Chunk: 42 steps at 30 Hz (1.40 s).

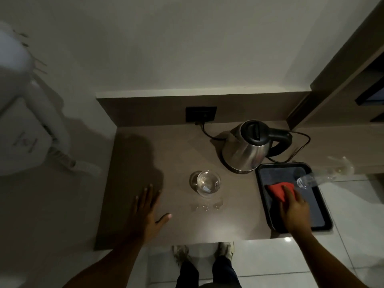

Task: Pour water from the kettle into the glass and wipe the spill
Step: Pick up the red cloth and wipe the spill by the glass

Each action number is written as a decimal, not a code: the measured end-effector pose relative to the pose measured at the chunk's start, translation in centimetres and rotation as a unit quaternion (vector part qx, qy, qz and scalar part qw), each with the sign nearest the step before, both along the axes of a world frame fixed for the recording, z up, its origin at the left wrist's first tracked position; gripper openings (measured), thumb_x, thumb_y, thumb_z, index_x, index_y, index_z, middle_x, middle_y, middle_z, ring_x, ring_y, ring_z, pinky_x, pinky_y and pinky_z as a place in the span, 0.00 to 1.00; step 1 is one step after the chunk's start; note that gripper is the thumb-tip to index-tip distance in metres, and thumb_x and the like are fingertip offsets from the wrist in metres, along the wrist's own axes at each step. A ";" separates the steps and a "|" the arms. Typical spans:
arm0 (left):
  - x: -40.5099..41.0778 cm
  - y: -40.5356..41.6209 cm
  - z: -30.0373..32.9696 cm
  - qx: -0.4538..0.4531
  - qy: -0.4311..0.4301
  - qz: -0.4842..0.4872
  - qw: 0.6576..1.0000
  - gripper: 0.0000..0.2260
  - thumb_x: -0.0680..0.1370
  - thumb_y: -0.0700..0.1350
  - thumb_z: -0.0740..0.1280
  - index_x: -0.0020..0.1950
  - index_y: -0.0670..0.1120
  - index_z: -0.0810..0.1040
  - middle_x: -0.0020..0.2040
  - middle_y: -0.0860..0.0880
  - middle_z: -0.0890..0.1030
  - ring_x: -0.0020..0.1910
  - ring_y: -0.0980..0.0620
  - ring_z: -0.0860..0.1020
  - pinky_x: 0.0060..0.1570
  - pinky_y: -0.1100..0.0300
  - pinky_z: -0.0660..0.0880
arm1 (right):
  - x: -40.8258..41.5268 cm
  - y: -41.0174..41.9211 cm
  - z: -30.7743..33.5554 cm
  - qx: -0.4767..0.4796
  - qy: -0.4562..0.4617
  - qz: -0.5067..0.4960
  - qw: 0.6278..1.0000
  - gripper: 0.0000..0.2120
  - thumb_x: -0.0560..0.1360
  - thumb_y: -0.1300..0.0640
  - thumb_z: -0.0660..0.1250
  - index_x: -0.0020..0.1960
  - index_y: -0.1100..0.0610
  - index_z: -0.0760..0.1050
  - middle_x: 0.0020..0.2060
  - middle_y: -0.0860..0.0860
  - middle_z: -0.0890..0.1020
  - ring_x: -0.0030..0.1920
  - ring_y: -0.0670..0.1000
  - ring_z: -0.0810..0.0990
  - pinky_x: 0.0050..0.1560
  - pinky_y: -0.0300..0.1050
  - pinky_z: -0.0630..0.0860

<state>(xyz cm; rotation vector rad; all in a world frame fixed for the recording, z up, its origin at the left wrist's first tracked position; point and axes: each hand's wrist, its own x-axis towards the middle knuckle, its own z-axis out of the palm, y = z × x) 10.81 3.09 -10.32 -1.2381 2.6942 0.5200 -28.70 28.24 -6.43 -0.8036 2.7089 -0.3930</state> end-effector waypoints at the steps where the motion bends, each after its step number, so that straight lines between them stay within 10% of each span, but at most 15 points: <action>1: 0.1 0.1 -0.1 0.001 -0.009 0.001 1.000 0.41 0.75 0.74 0.48 0.79 0.48 0.57 0.80 0.41 0.54 0.79 0.40 0.54 0.74 0.42 0.50 | 0.2 -0.1 0.3 -0.026 0.011 0.000 1.000 0.29 0.74 0.62 0.68 0.73 0.60 0.65 0.67 0.69 0.70 0.61 0.72 0.71 0.61 0.70 0.71; 15: 0.8 -0.4 -2.1 -0.031 -0.006 -0.005 0.999 0.40 0.75 0.72 0.52 0.80 0.51 0.49 0.82 0.44 0.48 0.80 0.44 0.47 0.76 0.43 0.44 | 10.3 -9.3 -1.0 0.061 0.003 0.122 0.991 0.33 0.74 0.52 0.68 0.76 0.53 0.61 0.77 0.59 0.61 0.72 0.68 0.61 0.68 0.66 0.64; 30: 0.7 -0.4 -2.7 -0.027 0.003 0.001 1.000 0.40 0.74 0.72 0.51 0.80 0.51 0.50 0.82 0.44 0.49 0.80 0.44 0.48 0.76 0.40 0.49 | 22.3 -7.6 -0.7 0.012 -0.046 0.238 0.970 0.45 0.55 0.51 0.82 0.69 0.56 0.72 0.69 0.59 0.73 0.64 0.64 0.75 0.53 0.61 0.78; 36: 0.8 -0.2 -2.5 -0.020 0.002 0.007 1.000 0.40 0.74 0.72 0.51 0.80 0.52 0.49 0.82 0.44 0.48 0.80 0.45 0.47 0.76 0.40 0.50 | 23.0 -11.6 0.1 -0.014 -0.073 0.284 0.956 0.32 0.71 0.49 0.64 0.74 0.53 0.67 0.75 0.55 0.66 0.70 0.62 0.66 0.63 0.58 0.71; 42: 0.9 -0.2 -2.2 -0.030 0.008 0.006 1.000 0.38 0.75 0.70 0.52 0.80 0.53 0.49 0.82 0.45 0.49 0.80 0.45 0.47 0.76 0.41 0.48 | 23.6 -15.5 -0.1 -0.018 -0.028 0.335 0.942 0.32 0.72 0.50 0.68 0.74 0.55 0.65 0.74 0.58 0.66 0.70 0.64 0.67 0.62 0.60 0.73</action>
